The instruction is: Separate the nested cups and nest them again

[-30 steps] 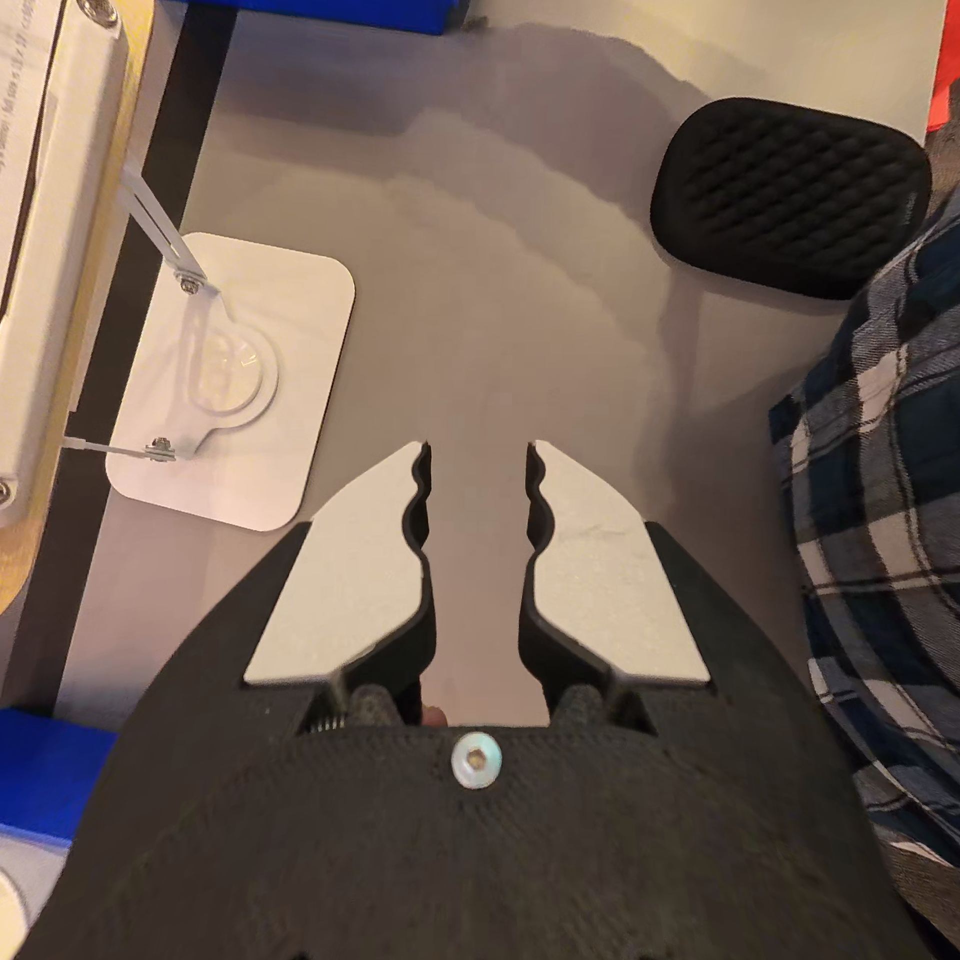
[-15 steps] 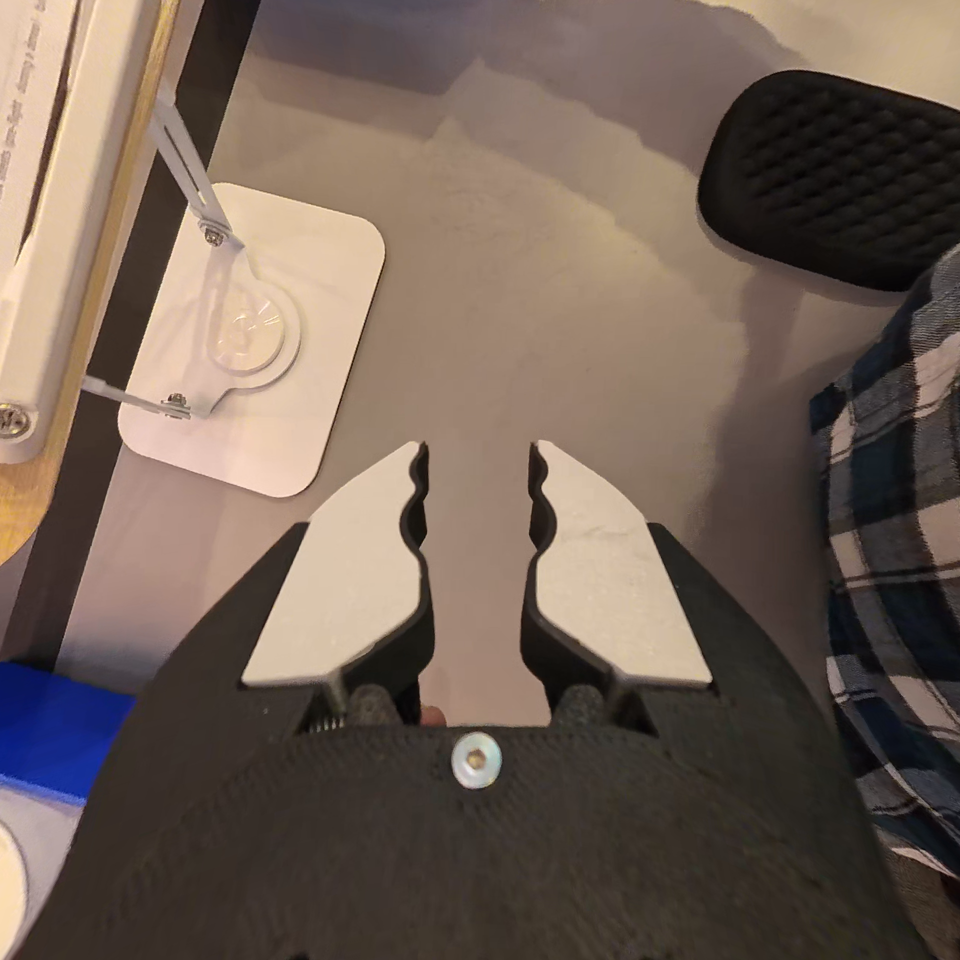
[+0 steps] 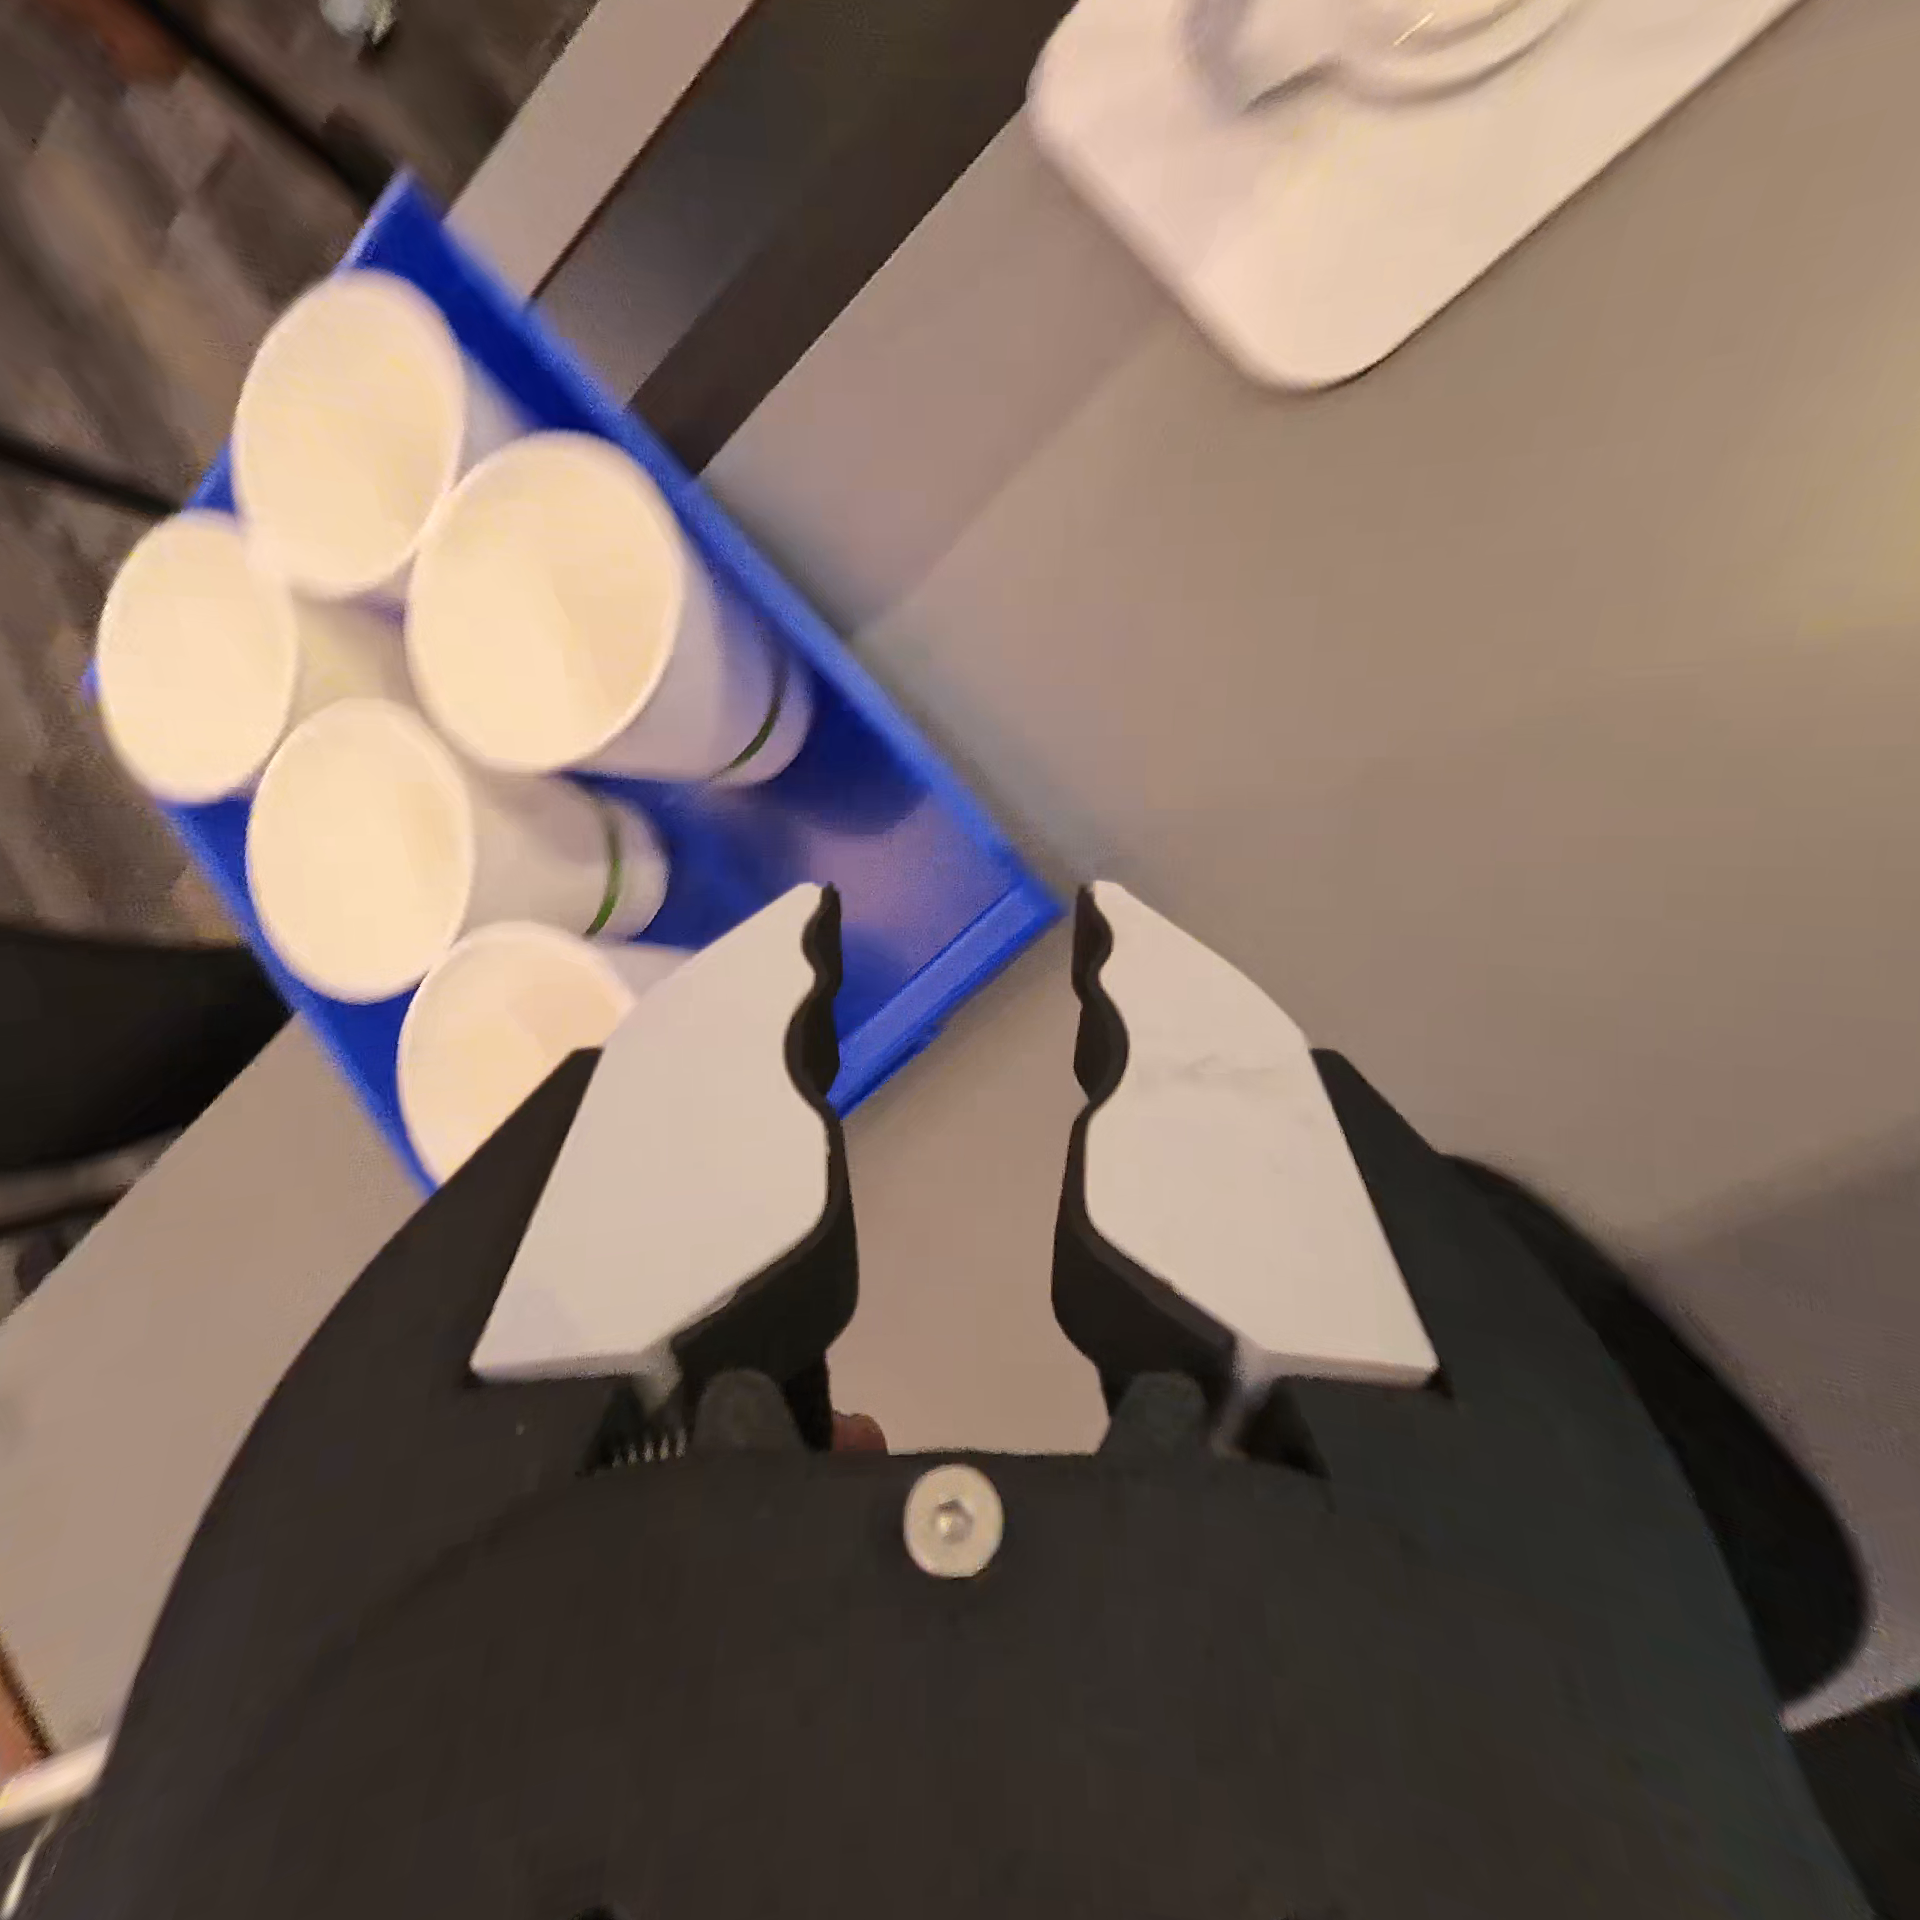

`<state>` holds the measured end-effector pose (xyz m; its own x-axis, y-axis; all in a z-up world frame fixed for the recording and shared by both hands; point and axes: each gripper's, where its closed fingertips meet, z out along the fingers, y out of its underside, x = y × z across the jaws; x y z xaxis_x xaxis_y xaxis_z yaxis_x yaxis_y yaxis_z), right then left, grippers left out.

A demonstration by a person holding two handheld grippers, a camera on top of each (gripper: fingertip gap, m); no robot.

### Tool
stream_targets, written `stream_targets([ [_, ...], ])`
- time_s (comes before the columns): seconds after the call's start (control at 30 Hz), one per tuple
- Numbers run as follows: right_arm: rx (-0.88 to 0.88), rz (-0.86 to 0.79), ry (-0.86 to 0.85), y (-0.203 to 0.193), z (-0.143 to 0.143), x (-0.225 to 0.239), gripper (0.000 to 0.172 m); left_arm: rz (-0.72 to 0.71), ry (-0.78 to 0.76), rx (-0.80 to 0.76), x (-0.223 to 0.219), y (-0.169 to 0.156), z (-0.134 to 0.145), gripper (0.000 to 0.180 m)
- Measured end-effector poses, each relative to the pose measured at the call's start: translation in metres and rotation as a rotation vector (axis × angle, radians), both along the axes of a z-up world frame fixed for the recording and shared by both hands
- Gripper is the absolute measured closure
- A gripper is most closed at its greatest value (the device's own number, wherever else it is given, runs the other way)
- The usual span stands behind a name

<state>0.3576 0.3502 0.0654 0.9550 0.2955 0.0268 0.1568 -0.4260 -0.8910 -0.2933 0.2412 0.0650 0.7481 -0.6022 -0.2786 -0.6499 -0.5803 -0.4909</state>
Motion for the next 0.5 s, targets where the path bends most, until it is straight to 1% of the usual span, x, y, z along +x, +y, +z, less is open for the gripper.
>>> stream_targets([
  [0.03,0.021,0.014,0.006,-0.007,0.006,-0.008,0.061,0.034,0.021,-0.003,-0.017,0.002,-0.005,0.138],
  [0.17,0.071,0.058,-0.011,-0.027,0.023,-0.035,0.064,0.136,0.109,0.005,-0.072,0.013,-0.023,0.138],
  [0.3,0.068,0.118,-0.025,-0.039,0.025,-0.064,0.065,0.197,0.148,-0.017,-0.105,0.023,-0.044,0.143],
  [0.4,0.067,0.142,-0.038,-0.046,0.027,-0.079,0.066,0.195,0.164,-0.047,-0.115,0.023,-0.058,0.153],
  [0.5,0.083,0.16,-0.054,-0.052,0.032,-0.09,0.067,0.172,0.159,-0.077,-0.115,0.021,-0.071,0.172],
])
